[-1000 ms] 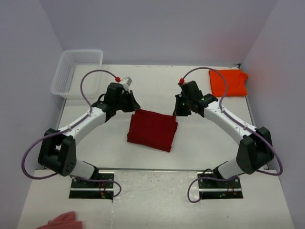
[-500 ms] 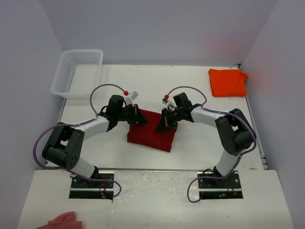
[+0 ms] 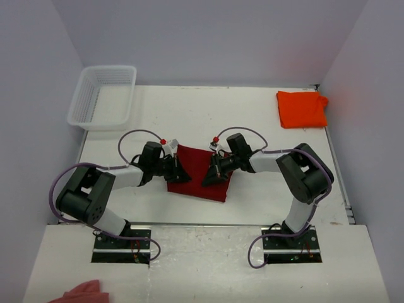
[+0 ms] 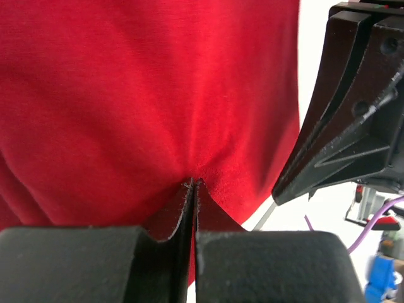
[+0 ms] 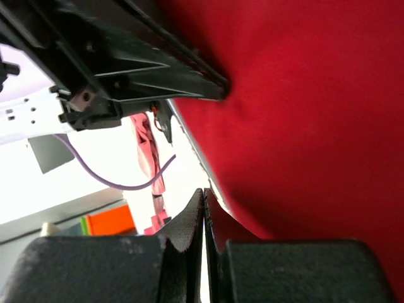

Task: Fold and stack the t-shirts
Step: Smooth out wrinkles on the folded tshirt

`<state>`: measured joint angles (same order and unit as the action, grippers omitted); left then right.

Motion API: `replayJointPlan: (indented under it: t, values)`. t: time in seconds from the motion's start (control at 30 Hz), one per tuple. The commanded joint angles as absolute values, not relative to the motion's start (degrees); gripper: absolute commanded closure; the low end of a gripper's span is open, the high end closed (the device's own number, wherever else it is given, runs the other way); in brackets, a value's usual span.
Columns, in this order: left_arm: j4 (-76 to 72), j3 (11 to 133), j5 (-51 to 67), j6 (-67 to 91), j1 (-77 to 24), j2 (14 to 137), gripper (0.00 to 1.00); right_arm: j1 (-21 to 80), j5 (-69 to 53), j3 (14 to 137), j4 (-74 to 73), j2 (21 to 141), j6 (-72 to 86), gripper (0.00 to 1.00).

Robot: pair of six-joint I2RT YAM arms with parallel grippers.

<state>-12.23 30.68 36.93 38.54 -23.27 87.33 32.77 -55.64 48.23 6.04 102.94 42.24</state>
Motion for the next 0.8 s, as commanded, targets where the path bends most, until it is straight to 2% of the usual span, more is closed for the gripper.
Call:
replayJointPlan:
  t: [0.0, 0.23, 0.47, 0.77]
  values:
    - [-14.1, 28.5, 34.4, 41.0, -23.0, 86.5, 1.00, 33.1, -56.4, 46.0, 11.4, 104.8, 46.0, 1.00]
    - [-13.8, 27.1, 33.0, 40.8, -23.1, 88.6, 1.00, 34.8, -46.2, 45.3, 6.5, 108.3, 46.6, 1.00]
    - [-14.3, 24.3, 31.0, 40.1, -23.1, 88.9, 1.00, 37.1, -29.3, 42.1, 2.8, 109.4, 49.1, 1.00]
    - [-15.5, 23.5, 29.2, 39.5, -23.0, 91.3, 1.00, 37.7, -22.3, 40.5, 0.9, 109.9, 47.6, 1.00]
